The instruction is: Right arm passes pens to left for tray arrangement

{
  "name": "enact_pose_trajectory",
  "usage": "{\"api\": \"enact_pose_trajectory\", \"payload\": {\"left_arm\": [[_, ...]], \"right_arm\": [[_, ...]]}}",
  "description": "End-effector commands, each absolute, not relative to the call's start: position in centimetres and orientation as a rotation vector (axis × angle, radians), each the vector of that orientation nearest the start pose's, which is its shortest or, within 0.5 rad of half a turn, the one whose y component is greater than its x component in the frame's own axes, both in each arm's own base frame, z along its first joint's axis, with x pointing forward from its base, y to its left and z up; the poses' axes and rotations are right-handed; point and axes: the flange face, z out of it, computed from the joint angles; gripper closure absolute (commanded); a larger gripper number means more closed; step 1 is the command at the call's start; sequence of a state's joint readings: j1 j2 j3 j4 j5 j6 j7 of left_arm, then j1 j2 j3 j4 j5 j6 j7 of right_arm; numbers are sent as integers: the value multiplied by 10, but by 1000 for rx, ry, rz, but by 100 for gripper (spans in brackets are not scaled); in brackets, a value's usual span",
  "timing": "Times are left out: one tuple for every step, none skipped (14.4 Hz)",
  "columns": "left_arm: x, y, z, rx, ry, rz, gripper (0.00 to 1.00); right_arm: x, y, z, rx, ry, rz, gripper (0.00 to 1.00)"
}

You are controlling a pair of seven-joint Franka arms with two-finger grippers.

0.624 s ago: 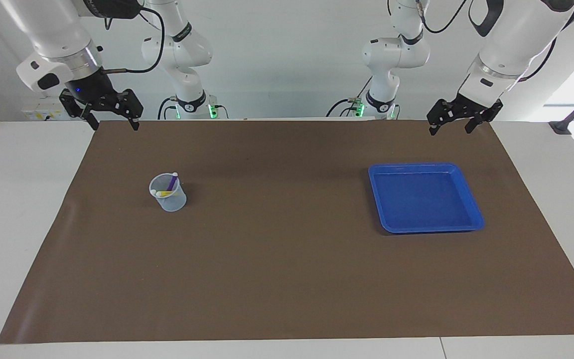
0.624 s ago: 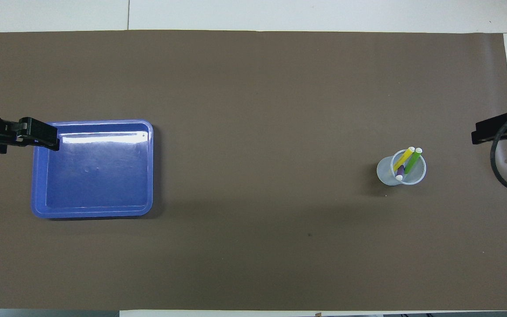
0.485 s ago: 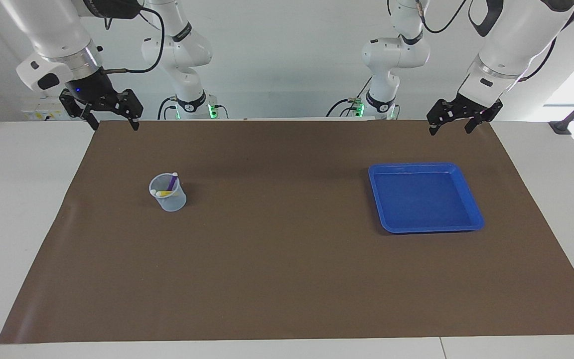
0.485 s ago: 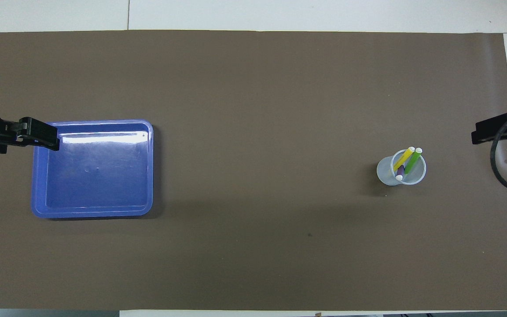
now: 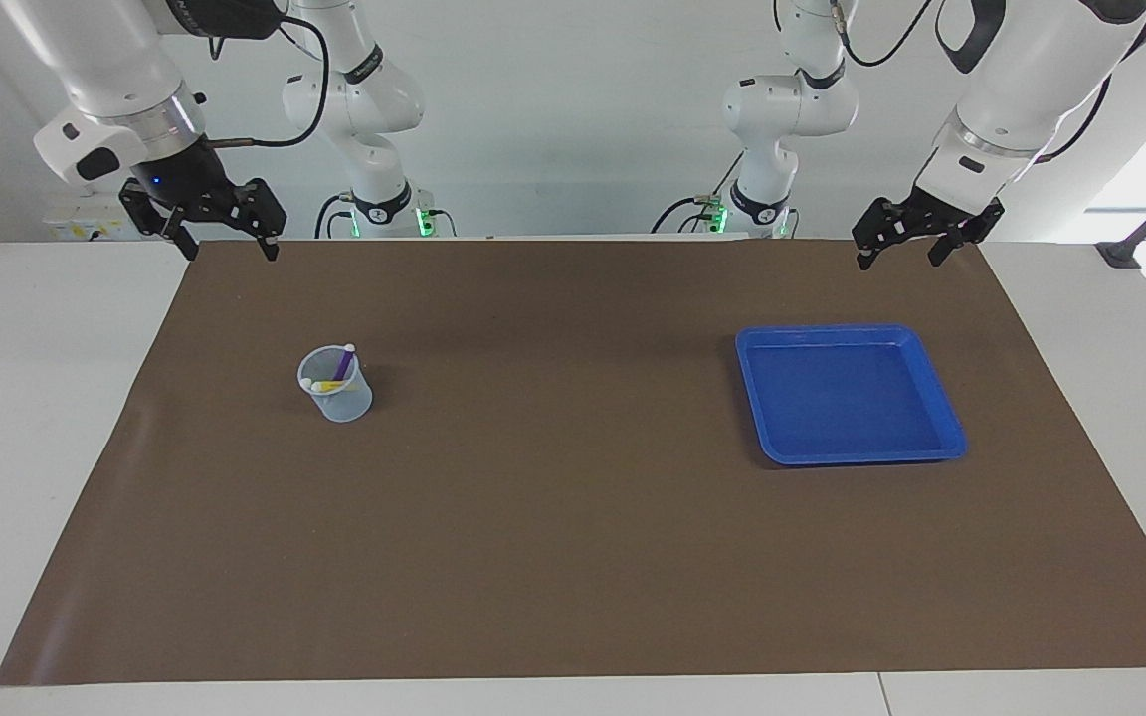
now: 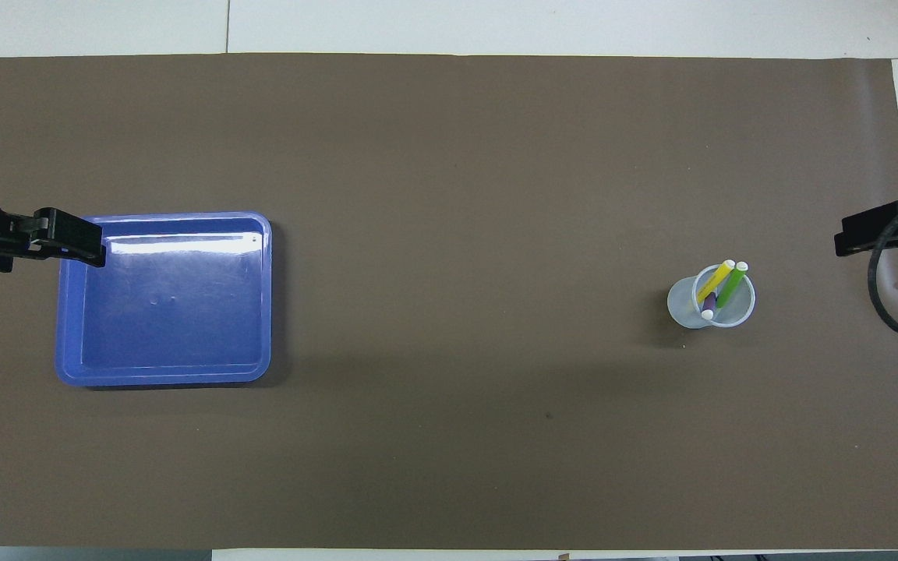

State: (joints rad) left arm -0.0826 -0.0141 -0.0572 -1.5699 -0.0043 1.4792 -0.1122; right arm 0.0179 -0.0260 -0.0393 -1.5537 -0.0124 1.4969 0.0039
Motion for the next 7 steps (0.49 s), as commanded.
{"api": "enact_pose_trajectory", "payload": {"left_arm": [[531,-72,627,-3113,44,118,0],[531,-72,627,-3113,44,118,0],[530,-72,627,-3113,44,115,0],[530,-72,627,-3113,44,115,0],[530,-72,627,-3113,44,115,0],[530,-72,627,-3113,44,115,0],[530,-72,627,-3113,44,115,0]], "right_arm": [[537,-14,630,-3134,67,-43,0],[537,-14,621,-3133,68,-74,0],[535,-14,613,-3131,73,-113,0],[535,-14,606,-3131,73,-113,0],[538,-14,601,-3131,75,-108,0],[540,-14,596,-3131,87,-110,0],[539,-10,585,-3129,109,-103,0]]}}
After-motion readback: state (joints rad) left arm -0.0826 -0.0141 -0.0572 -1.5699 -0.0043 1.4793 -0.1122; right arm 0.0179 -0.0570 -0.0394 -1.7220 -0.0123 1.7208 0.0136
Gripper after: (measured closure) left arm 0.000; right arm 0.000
